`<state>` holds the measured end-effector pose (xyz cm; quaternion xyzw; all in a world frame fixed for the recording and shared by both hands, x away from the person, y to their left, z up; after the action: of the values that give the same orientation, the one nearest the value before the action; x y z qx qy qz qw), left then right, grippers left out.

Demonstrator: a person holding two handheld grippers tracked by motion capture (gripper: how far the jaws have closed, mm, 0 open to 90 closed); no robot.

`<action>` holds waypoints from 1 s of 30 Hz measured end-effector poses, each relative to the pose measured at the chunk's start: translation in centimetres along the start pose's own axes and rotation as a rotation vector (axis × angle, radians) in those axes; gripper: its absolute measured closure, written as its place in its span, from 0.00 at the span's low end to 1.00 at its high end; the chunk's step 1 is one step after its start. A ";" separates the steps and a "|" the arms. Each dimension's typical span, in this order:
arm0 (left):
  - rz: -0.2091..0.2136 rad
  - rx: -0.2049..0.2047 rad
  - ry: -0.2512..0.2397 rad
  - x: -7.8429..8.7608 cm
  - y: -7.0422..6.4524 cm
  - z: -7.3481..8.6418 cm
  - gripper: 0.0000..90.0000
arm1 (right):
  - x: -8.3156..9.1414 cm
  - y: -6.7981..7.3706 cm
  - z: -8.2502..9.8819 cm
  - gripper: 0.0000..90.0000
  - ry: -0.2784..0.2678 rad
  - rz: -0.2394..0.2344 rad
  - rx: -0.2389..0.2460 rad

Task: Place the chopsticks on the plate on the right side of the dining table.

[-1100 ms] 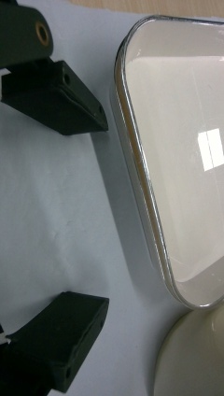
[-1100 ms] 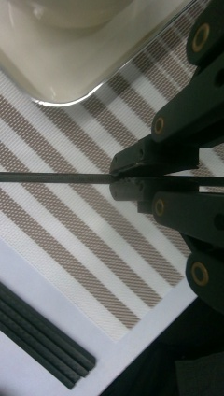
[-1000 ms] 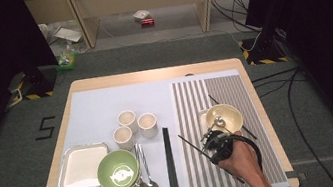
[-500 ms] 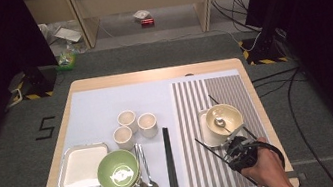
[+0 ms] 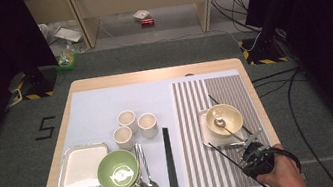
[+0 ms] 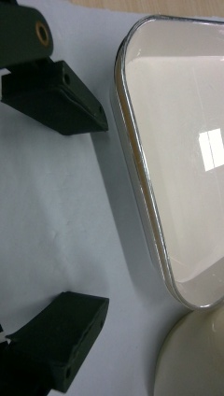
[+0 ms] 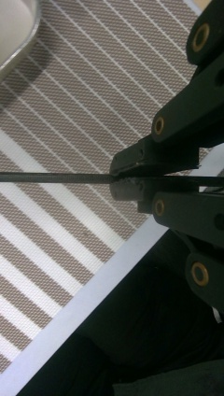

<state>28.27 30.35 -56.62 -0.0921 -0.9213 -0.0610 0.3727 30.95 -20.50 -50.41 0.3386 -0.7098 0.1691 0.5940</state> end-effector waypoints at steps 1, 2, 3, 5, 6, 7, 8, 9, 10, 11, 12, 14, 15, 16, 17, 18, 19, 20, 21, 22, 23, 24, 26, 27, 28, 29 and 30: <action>0.000 0.000 0.001 0.0 0.0 0.0 0.13 | 0.0 0.0 0.2 0.96 -0.001 -0.002 0.003; -0.001 -0.001 0.004 0.0 0.0 0.0 0.13 | 0.1 -0.2 0.4 0.96 0.000 0.003 0.005; -0.002 -0.001 0.005 0.0 0.0 0.0 0.13 | 0.2 -0.2 0.6 0.96 -0.005 0.002 -0.006; 0.000 0.000 0.001 0.0 0.0 0.0 0.13 | 0.3 -0.2 1.0 0.96 -0.005 0.000 -0.007; 0.000 0.000 0.000 0.0 0.0 0.0 0.13 | 0.3 -0.3 1.3 0.96 -0.004 0.001 -0.005; 0.000 0.000 0.002 0.0 0.0 0.0 0.13 | 0.4 -0.3 1.4 0.96 -0.003 0.000 -0.007; -0.001 -0.001 0.004 0.0 0.0 0.0 0.13 | 0.4 -0.4 1.7 0.96 -0.004 0.001 -0.006; -0.002 -0.004 0.005 0.0 0.0 0.0 0.13 | 0.4 -0.3 1.9 0.96 -0.004 0.003 -0.010; -0.002 -0.004 0.005 0.0 0.0 0.0 0.13 | 0.4 -0.3 1.9 0.96 -0.004 0.003 -0.010; 0.000 0.000 0.001 0.0 0.0 0.0 0.13 | 0.4 -0.2 2.6 0.96 -0.001 -0.002 -0.018; 0.000 0.000 0.002 0.0 0.0 0.0 0.13 | 0.4 -0.3 2.8 0.96 -0.001 0.001 -0.015; -0.003 -0.004 0.006 0.0 0.0 0.0 0.13 | 0.5 -0.5 3.2 0.96 -0.009 0.000 -0.018; -0.002 -0.004 0.006 0.0 0.0 0.0 0.13 | 0.7 -0.8 3.6 0.96 -0.006 0.009 -0.024; -0.001 -0.001 0.004 0.0 0.0 0.0 0.13 | 0.6 -0.8 3.8 0.96 -0.009 -0.001 -0.032; -0.001 0.000 0.003 0.0 0.0 0.0 0.13 | 0.7 -1.0 4.1 0.96 -0.005 0.012 -0.039; -0.001 0.000 0.003 0.0 0.0 0.0 0.13 | 0.8 -1.1 4.4 0.96 -0.004 0.009 -0.051; -0.001 0.000 0.005 0.0 0.0 0.0 0.13 | 0.9 -1.4 4.6 0.96 -0.005 0.010 -0.050; -0.003 -0.004 0.007 0.0 0.0 0.0 0.13 | 1.0 -1.6 4.9 0.96 -0.005 0.016 -0.058; -0.003 -0.004 0.007 0.0 0.0 0.0 0.13 | 1.1 -1.8 5.1 0.96 -0.008 0.013 -0.064; -0.003 -0.004 0.006 0.0 0.0 0.0 0.13 | 1.1 -2.0 5.4 0.96 -0.009 0.010 -0.064; -0.002 -0.004 0.005 0.0 0.0 0.0 0.13 | 1.2 -2.2 5.6 0.96 -0.010 0.014 -0.075; -0.003 -0.004 0.006 0.0 0.0 0.0 0.13 | 1.3 -2.4 5.7 0.96 -0.013 0.013 -0.082; -0.003 -0.005 0.009 0.0 0.0 0.0 0.13 | 1.4 -2.9 6.0 0.96 -0.014 0.017 -0.098; -0.003 -0.004 0.007 0.0 0.0 0.0 0.13 | 1.4 -3.1 6.2 0.96 -0.010 0.026 -0.108; -0.002 -0.003 0.006 0.0 0.0 0.0 0.13 | 1.4 -3.3 6.3 0.96 -0.014 0.030 -0.108; -0.002 -0.003 0.005 0.0 0.0 0.0 0.13 | 1.5 -3.5 6.4 0.96 -0.013 0.033 -0.110; -0.003 -0.004 0.008 0.0 0.0 0.0 0.13 | 1.5 -3.7 6.4 0.96 -0.016 0.027 -0.114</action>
<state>28.29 30.39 -56.61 -0.0913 -0.9199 -0.0639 0.3759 28.73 -27.71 -51.08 0.2960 -0.7276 0.1334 0.6044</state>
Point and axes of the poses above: each handheld gripper's, and its own axes: x roughly backward along the jaws, z roughly out of its underside, y roughly to its left, the point moved 9 cm from there along -x, roughly forward along the jaws, and after that the axes turned 7 degrees about -z, right-handed, at the moved point
